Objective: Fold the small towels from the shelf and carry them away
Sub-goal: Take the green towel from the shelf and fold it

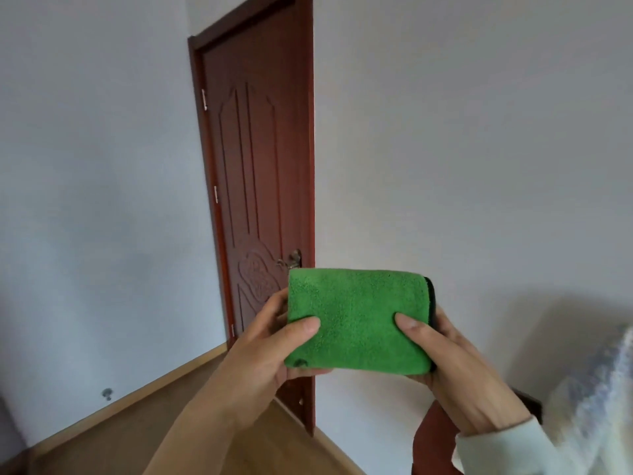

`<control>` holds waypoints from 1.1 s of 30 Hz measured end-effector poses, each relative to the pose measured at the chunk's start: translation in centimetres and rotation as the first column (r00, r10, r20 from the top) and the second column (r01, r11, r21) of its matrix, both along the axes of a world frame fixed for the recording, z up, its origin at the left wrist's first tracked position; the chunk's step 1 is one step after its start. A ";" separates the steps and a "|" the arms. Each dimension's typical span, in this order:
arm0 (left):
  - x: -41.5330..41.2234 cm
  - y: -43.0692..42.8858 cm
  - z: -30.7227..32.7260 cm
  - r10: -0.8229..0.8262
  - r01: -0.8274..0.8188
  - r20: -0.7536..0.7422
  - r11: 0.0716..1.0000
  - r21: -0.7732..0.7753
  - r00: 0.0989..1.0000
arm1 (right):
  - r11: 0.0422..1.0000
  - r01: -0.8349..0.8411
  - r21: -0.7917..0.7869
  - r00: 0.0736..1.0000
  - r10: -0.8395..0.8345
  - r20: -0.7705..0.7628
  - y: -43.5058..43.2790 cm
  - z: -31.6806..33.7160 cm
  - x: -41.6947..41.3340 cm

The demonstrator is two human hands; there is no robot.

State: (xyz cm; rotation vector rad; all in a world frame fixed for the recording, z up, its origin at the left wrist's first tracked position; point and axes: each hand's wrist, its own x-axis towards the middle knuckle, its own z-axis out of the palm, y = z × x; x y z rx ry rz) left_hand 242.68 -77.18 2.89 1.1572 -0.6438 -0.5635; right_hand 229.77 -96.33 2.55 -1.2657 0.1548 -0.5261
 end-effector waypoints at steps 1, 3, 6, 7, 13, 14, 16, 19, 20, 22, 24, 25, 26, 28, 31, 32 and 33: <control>0.6 0.9 0.0 0.024 -0.024 0.002 1.000 -0.004 1.000 | 1.000 -0.017 -0.005 1.000 0.017 0.009 0.7 0.0 0.9; 1.6 2.7 0.0 0.079 -0.079 -0.003 0.997 -0.005 0.997 | 0.999 -0.050 -0.016 0.998 0.050 0.022 2.2 -0.1 2.9; 3.1 4.7 0.2 0.145 -0.145 0.000 0.989 0.014 0.989 | 0.996 -0.088 -0.032 0.996 0.089 0.033 3.7 -0.3 5.6; 3.7 5.3 0.2 0.162 -0.162 0.004 0.987 0.019 0.987 | 0.994 -0.103 -0.036 0.994 0.104 0.033 4.2 -0.4 6.6; 7.6 7.5 -0.2 0.261 -0.260 -0.013 0.965 0.009 0.965 | 0.981 -0.185 -0.056 0.981 0.187 0.042 5.6 -0.6 12.9; 8.2 7.8 -0.1 0.277 -0.277 -0.013 0.961 0.015 0.961 | 0.979 -0.196 -0.059 0.979 0.199 0.044 5.7 -0.6 13.8; 9.9 8.2 -0.3 0.317 -0.317 -0.002 0.948 0.021 0.948 | 0.971 -0.232 -0.059 0.971 0.234 0.035 5.9 -0.8 16.3; 13.0 8.5 -0.3 0.369 -0.369 -0.009 0.929 0.012 0.929 | 0.957 -0.287 -0.050 0.957 0.288 0.021 6.0 -0.9 20.7; 14.1 8.6 -0.2 0.392 -0.392 -0.016 0.920 0.015 0.920 | 0.951 -0.306 -0.041 0.952 0.307 0.022 6.0 -0.9 22.3; 16.3 8.7 -0.1 0.437 -0.436 -0.021 0.899 0.032 0.899 | 0.938 -0.343 -0.043 0.939 0.344 0.021 5.9 -0.6 25.3; 18.6 8.7 0.3 0.476 -0.476 -0.001 0.878 0.050 0.879 | 0.923 -0.382 -0.039 0.923 0.383 0.028 5.8 -0.1 28.2; 19.7 8.7 0.4 0.490 -0.490 0.013 0.870 0.055 0.871 | 0.917 -0.396 -0.040 0.917 0.397 0.027 5.6 0.0 29.6; 20.7 8.6 0.6 0.501 -0.501 0.023 0.864 0.056 0.865 | 0.912 -0.408 -0.049 0.912 0.410 0.023 5.4 0.0 31.0; 22.3 8.5 0.9 0.516 -0.517 0.031 0.855 0.048 0.856 | 0.896 -0.438 -0.070 0.898 0.440 0.017 5.1 0.3 33.5; 24.3 8.4 0.9 0.551 -0.551 0.020 0.834 0.029 0.834 | 0.872 -0.484 -0.078 0.873 0.487 0.031 5.0 0.4 37.1; 24.8 8.5 0.8 0.567 -0.567 0.012 0.823 0.025 0.824 | 0.864 -0.499 -0.073 0.864 0.502 0.035 5.1 0.3 38.1; 25.4 8.7 0.8 0.583 -0.583 0.004 0.812 0.027 0.812 | 0.856 -0.513 -0.060 0.856 0.516 0.041 5.4 0.2 39.2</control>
